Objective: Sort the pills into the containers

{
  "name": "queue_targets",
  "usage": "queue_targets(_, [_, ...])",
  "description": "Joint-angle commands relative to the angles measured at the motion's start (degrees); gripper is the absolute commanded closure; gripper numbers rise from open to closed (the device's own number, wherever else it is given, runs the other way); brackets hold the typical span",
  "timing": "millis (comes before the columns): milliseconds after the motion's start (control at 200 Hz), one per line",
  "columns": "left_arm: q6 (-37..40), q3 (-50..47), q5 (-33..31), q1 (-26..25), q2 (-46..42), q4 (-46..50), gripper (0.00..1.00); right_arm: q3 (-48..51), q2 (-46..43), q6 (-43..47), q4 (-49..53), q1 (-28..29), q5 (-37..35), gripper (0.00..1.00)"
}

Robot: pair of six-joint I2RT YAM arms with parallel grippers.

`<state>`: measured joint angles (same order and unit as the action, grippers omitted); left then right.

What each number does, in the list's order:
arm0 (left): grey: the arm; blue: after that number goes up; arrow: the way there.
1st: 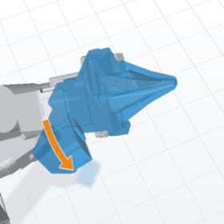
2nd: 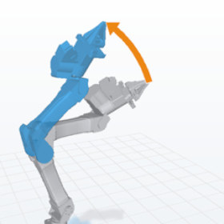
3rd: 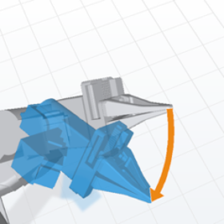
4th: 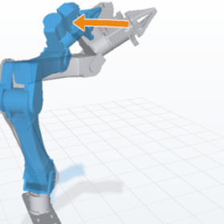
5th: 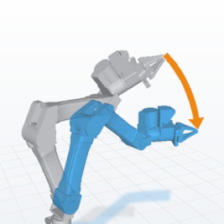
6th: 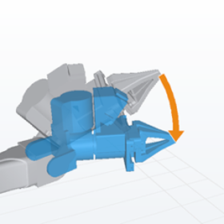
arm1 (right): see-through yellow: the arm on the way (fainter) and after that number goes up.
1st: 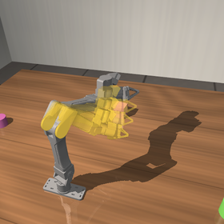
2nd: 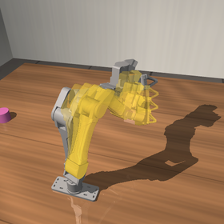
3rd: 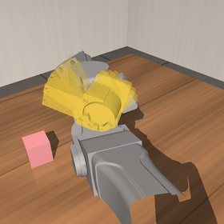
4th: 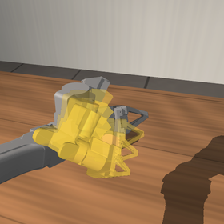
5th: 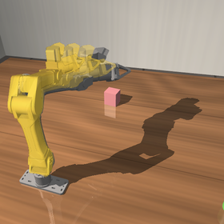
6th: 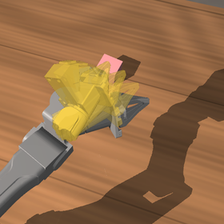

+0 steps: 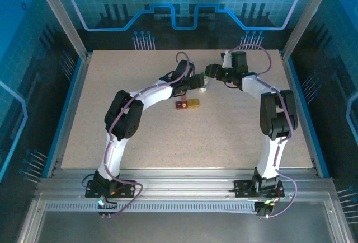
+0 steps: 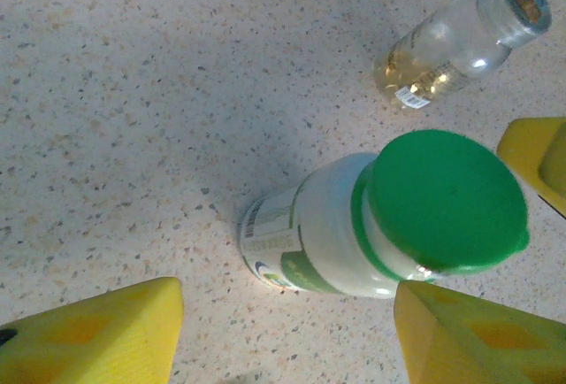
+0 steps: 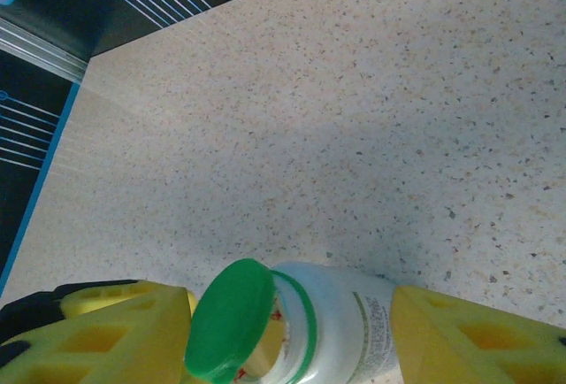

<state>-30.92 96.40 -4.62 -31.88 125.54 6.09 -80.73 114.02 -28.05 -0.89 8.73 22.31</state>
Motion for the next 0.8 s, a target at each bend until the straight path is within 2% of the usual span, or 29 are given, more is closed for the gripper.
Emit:
queue_targets(0, [1.82, -2.76, 0.22, 0.3, -4.77, -0.64, 0.35, -0.53, 1.47, 0.89, -0.93, 0.68, -0.77, 0.39])
queue_targets(270, [-0.71, -5.29, 0.46, 1.0, -7.68, -4.39, 0.37, 0.59, 2.31, 1.29, -1.85, 0.79, -0.12, 0.44])
queue_targets(470, [-3.89, -2.25, -1.44, 1.19, -4.76, -5.92, 0.38, 3.97, 2.0, 1.16, -5.86, 0.94, 0.76, 0.48])
queue_targets(735, [-4.06, 3.32, 0.05, 1.14, 0.37, -3.83, 0.39, 5.75, 2.0, 0.52, -8.29, 0.94, 1.48, 0.53])
queue_targets(795, [-3.97, 3.65, 0.4, 1.19, 0.97, -3.37, 0.42, 6.02, 2.01, 0.3, -8.75, 0.89, 1.74, 0.53])
